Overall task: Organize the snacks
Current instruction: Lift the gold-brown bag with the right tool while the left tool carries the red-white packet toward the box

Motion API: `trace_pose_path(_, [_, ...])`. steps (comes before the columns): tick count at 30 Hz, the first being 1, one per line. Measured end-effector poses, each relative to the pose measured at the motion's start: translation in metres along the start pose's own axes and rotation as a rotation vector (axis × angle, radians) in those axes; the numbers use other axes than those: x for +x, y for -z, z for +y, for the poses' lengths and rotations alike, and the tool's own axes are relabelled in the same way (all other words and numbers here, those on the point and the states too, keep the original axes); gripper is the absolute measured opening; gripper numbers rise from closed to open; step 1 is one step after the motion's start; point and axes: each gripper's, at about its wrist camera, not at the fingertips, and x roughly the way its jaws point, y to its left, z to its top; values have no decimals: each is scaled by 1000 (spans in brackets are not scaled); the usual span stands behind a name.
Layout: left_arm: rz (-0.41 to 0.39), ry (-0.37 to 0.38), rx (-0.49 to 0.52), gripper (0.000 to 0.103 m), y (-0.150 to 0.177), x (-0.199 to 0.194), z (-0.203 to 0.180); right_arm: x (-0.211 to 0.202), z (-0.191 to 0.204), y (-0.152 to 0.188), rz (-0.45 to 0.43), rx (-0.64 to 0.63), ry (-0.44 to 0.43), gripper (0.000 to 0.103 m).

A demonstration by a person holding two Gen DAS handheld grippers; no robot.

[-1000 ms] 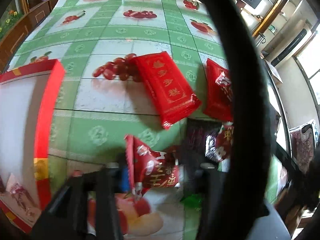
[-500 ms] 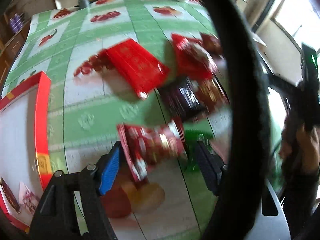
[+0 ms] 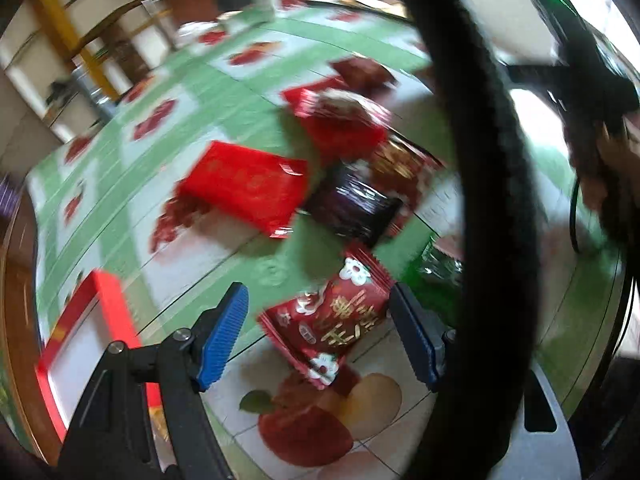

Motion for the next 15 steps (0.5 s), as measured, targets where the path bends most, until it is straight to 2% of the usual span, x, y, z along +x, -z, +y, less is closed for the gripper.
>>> trace_pose_path(1, [25,23,24,73,0,6,-4,0,0,-1,-1,-3,1,63])
trace_pose_path(3, [49,22,39,75,1,13,-8,1,2,-2,-3,-13,9,63])
trace_pose_path(6, [62,66,10,72,5,11,-11,4,4,-3,-2,-29,19,63])
trace_pose_path(10, [71,57,30,72,13,5,-23,6,6,-3,8,-42,26,64])
trace_pose_path(15, [66,43,57,72,9,2,-20,6,7,-3,13,-53,28,64])
